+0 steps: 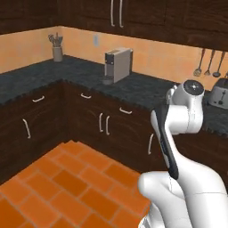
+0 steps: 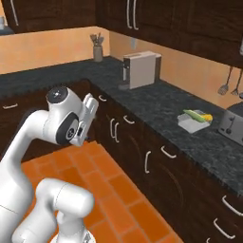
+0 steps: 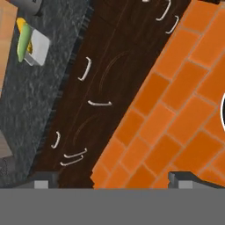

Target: Take the meat container that has the steak and place it on the second highest rack of the freezer. Then take the vegetable container that has the corns and place it on the highest rack of the freezer.

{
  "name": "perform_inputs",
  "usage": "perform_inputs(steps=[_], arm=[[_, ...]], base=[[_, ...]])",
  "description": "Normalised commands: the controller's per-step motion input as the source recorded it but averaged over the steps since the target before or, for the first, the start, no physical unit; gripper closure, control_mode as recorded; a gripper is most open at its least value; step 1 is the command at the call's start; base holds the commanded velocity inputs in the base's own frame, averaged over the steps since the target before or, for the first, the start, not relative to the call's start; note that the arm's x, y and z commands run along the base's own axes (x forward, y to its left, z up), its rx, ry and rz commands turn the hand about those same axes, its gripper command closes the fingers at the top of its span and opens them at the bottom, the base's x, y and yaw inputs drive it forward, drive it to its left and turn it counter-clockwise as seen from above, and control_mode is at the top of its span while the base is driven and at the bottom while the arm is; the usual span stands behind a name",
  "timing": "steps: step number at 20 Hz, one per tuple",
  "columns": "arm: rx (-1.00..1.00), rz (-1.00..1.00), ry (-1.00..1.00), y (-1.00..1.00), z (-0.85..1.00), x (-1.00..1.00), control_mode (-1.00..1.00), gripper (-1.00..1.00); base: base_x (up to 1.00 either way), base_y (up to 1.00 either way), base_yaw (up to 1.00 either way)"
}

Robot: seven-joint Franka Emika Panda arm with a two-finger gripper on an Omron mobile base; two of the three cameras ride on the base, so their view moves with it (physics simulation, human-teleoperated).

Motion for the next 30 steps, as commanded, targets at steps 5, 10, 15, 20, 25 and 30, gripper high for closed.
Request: perform_inputs(steps=[5, 10, 15, 20, 25, 30], arm=[[0.00, 0.00, 0.00, 0.00, 0.00, 0.00, 1.00, -1.00], [0.00, 0.00, 0.00, 0.00, 0.00, 0.00, 1.00, -1.00], [0.00, 0.00, 0.00, 0.00, 0.00, 0.00, 1.00, -1.00], [0.00, 0.00, 0.00, 0.00, 0.00, 0.00, 1.00, -1.00], [0.00, 0.00, 0.00, 0.00, 0.00, 0.00, 1.00, -1.00], [0.00, 0.00, 0.00, 0.00, 0.00, 0.00, 1.00, -1.00]], base=[[0.92, 0.36, -0.47], [0.91, 0.69, -0.43], [0.67, 0.00, -0.49], [0.41, -0.42, -0.57], [0.35, -0.04, -0.41], [0.19, -0.42, -0.04]])
